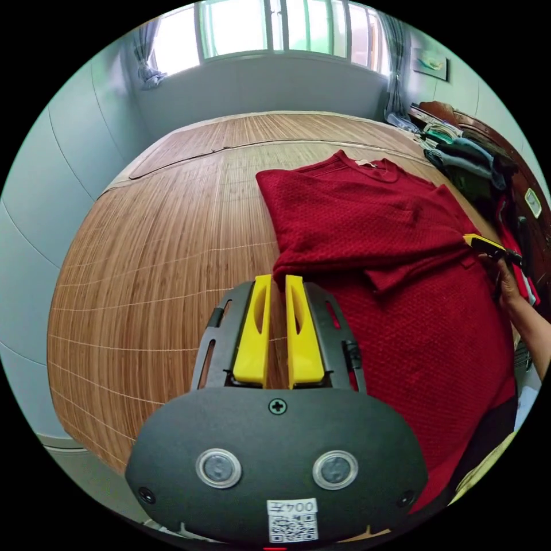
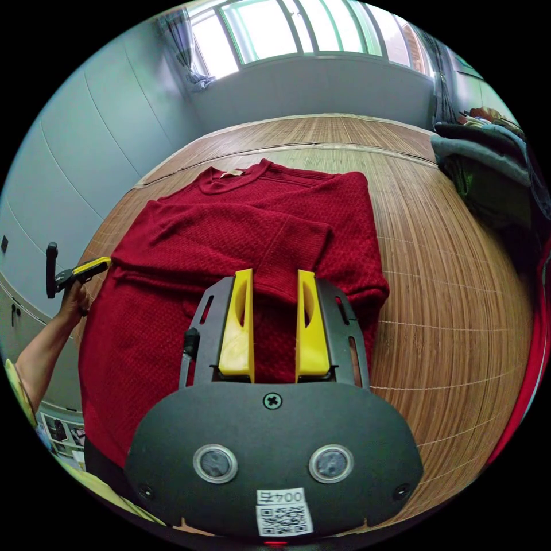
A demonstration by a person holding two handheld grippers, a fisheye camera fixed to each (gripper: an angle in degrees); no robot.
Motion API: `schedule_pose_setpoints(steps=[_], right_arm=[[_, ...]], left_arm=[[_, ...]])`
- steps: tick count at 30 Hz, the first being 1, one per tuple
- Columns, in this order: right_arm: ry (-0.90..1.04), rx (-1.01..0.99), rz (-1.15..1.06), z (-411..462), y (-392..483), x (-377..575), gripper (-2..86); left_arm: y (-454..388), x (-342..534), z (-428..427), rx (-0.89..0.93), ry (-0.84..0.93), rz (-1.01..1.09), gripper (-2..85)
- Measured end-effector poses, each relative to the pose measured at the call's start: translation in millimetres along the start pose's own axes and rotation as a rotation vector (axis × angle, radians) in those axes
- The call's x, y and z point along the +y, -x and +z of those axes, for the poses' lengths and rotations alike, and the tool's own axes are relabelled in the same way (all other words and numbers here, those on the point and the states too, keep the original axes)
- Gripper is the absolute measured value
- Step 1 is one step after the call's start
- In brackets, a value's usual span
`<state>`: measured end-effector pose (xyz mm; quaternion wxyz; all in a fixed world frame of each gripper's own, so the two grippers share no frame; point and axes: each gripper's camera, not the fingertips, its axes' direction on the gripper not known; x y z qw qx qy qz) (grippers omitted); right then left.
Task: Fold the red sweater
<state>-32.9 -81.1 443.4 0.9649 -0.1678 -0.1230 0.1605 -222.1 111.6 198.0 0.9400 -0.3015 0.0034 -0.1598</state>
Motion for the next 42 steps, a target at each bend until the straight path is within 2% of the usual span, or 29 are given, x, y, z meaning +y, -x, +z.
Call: schedule_pose_setpoints(steps=[9, 16, 30, 34, 36, 37, 38, 42], right_arm=[[-0.001, 0.000, 0.000, 14, -2, -10, 11.7], [-0.001, -0.003, 0.001, 28, -7, -19, 11.7], [0.016, -0.002, 0.001, 61, -25, -42, 11.7], [0.021, -0.023, 0.013, 70, -38, -50, 11.6], [0.032, -0.071, 0.051, 70, -49, -53, 11.6], [0.032, -0.129, 0.076, 66, -59, -54, 11.7], [-0.004, -0.198, 0.091, 57, -68, -50, 11.8], [-0.106, -0.338, 0.106, 13, -87, -26, 13.2]], left_arm=[[-22, 6, -47, -0.031, -0.229, -0.033, 5.5], [-33, -23, 31, 0.023, 0.005, -0.017, 3.7], [11, -48, 55, -0.003, 0.020, 0.025, 3.4], [52, -57, 60, 0.100, 0.050, -0.032, 3.5], [77, -59, 59, 0.195, 0.074, -0.097, 3.5], [91, -58, 58, 0.309, 0.080, -0.095, 3.6], [103, -52, 52, 0.388, 0.052, -0.109, 4.2], [121, -13, 10, 0.431, -0.070, -0.078, 7.5]])
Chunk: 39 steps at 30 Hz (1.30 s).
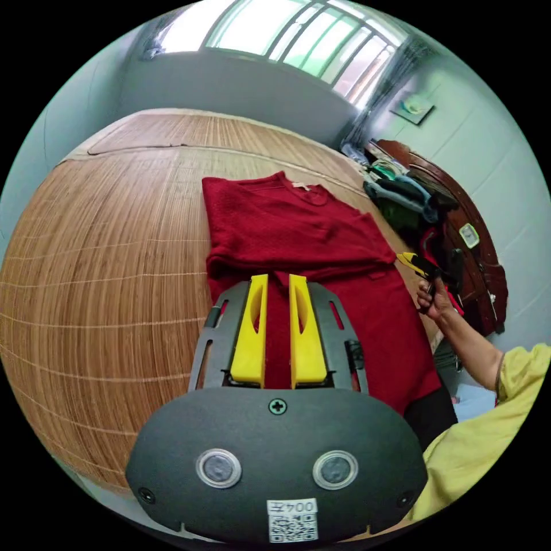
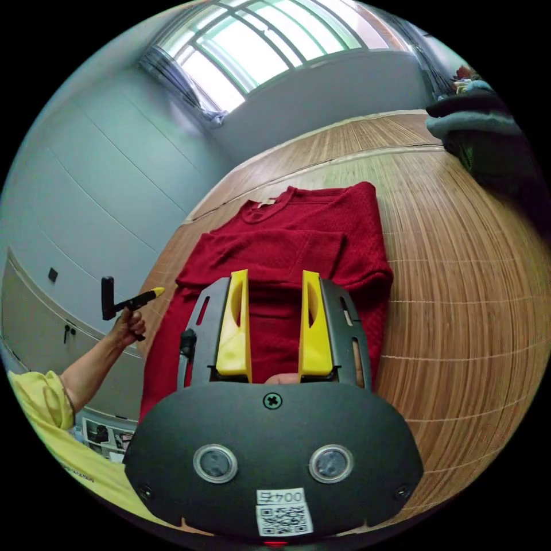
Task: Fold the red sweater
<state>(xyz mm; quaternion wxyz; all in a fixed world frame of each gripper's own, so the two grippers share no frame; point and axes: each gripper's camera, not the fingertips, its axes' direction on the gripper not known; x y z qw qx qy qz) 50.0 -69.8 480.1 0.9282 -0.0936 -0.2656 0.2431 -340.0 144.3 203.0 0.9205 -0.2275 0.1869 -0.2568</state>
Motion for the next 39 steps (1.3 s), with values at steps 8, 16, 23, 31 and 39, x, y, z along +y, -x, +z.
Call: schedule_pose_setpoints(steps=[8, 16, 23, 31, 39], right_arm=[[0.024, -0.058, 0.059, -129, -12, 131, 10.5], [0.102, -0.032, 0.277, -158, -29, 240, 10.7], [0.217, -0.014, 0.349, -120, -46, 234, 12.3], [0.330, -0.006, 0.302, -86, -60, 205, 9.3], [0.402, -0.013, 0.252, -64, -73, 200, 6.7]], left_arm=[[45, 199, -115, 0.146, -0.114, -0.221, 12.3], [92, 342, -113, 0.303, -0.114, -0.525, 13.6], [121, 343, -76, 0.451, -0.088, -0.552, 14.8], [148, 350, -55, 0.534, -0.094, -0.571, 14.1], [162, 354, -55, 0.540, -0.126, -0.535, 6.6]])
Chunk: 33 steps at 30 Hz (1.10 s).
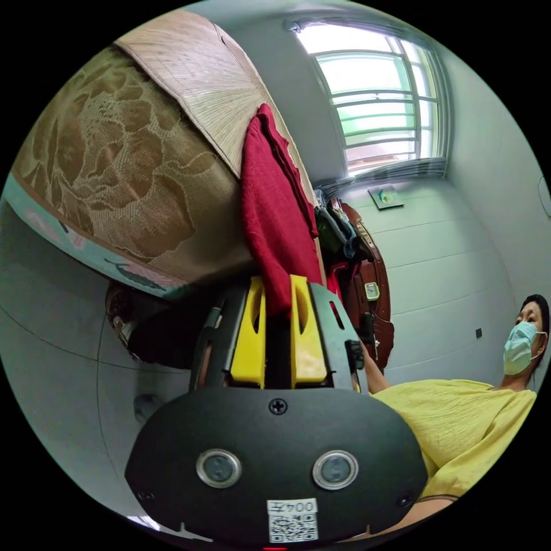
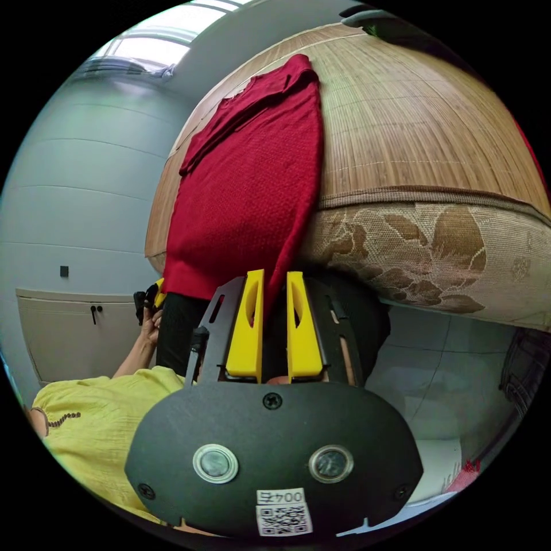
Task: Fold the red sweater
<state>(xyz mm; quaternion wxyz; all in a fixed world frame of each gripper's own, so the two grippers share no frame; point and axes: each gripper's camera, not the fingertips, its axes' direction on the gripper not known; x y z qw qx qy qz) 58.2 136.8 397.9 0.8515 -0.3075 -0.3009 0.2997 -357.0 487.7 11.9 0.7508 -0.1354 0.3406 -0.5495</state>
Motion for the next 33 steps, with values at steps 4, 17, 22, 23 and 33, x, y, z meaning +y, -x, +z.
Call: schedule_pose_setpoints(steps=[4, 17, 22, 23, 33], right_arm=[[0.040, 0.003, -0.037, 13, -7, 1, 3.4], [-0.281, -0.191, -0.167, -65, -31, 54, 0.3], [-0.314, -0.248, -0.192, -87, -38, 94, 0.0], [-0.313, -0.265, -0.189, -90, -41, 110, 0.0], [-0.368, -0.342, -0.102, -102, -58, 242, -0.1]], left_arm=[[-3, 1, -7, 0.021, -0.040, 0.023, 3.8], [-57, 13, -39, 0.059, -0.117, 0.133, 3.2], [-83, 33, -61, 0.066, -0.108, 0.172, 3.4], [-89, 42, -67, 0.056, -0.092, 0.178, 3.4], [-143, 128, -102, 0.015, -0.014, 0.159, 3.2]])
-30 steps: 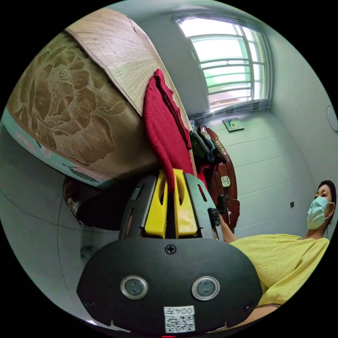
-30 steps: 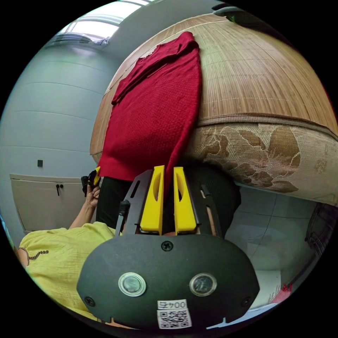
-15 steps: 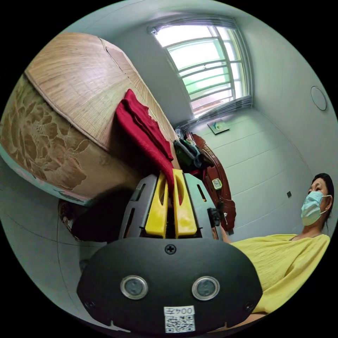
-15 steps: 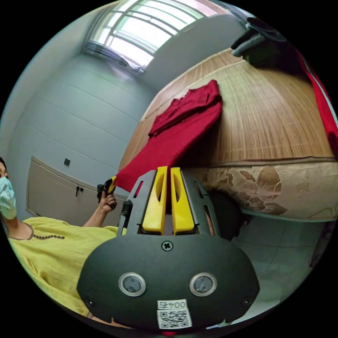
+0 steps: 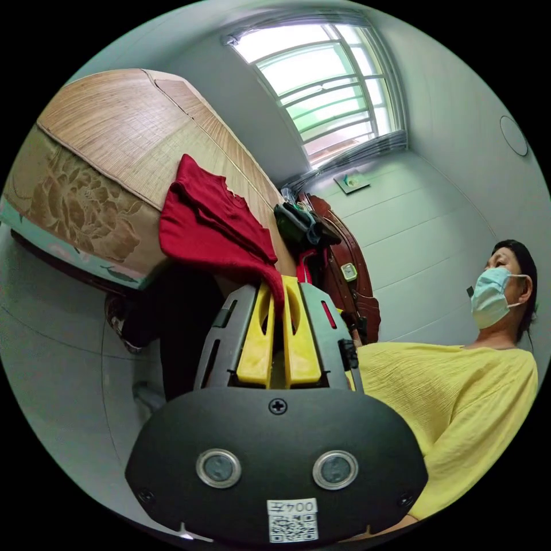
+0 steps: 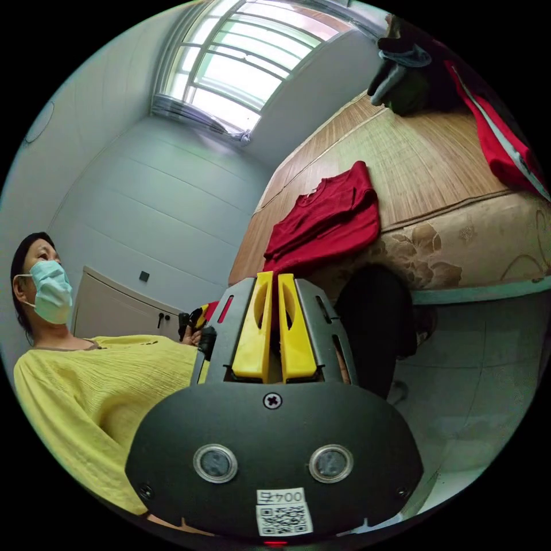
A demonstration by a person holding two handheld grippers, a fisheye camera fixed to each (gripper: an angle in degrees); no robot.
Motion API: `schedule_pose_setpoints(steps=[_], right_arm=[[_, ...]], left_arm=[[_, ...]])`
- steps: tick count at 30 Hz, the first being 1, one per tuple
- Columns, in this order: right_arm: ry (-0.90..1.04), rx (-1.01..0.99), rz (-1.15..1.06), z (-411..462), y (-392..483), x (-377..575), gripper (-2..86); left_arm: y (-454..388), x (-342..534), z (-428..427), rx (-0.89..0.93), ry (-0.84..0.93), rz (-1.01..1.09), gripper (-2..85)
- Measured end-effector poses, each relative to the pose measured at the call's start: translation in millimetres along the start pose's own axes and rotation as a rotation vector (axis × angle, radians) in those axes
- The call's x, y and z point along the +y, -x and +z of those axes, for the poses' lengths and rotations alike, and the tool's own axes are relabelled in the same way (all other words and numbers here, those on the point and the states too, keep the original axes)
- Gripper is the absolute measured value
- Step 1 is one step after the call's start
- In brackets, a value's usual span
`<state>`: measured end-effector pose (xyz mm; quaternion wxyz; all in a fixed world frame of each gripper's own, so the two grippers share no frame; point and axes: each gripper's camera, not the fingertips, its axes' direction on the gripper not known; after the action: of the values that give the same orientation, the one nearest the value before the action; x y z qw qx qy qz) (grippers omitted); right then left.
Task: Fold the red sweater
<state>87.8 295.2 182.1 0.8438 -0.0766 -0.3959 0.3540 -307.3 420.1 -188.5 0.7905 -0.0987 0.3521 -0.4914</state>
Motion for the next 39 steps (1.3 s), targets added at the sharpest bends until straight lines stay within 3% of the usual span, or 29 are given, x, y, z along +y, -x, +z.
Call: schedule_pose_setpoints(steps=[7, 15, 26, 34, 39], right_arm=[[-0.121, -0.079, -0.024, 15, 5, -46, -0.1], [-0.145, -0.088, -0.062, 62, 15, -161, 0.1], [-0.054, -0.012, 0.133, 197, -87, -337, 1.7], [0.031, 0.188, 0.207, 263, -120, -394, 4.0], [-0.111, 0.234, 0.121, 240, -77, -404, 5.2]], left_arm=[[-17, -58, 22, 0.130, -0.085, -0.045, 3.0], [-45, -191, 63, 0.100, -0.088, 0.015, 3.0], [19, -371, 208, 0.038, -0.009, -0.145, 2.8], [91, -383, 268, 0.075, -0.185, -0.388, 1.2], [72, -377, 272, -0.001, -0.225, -0.358, 1.0]])
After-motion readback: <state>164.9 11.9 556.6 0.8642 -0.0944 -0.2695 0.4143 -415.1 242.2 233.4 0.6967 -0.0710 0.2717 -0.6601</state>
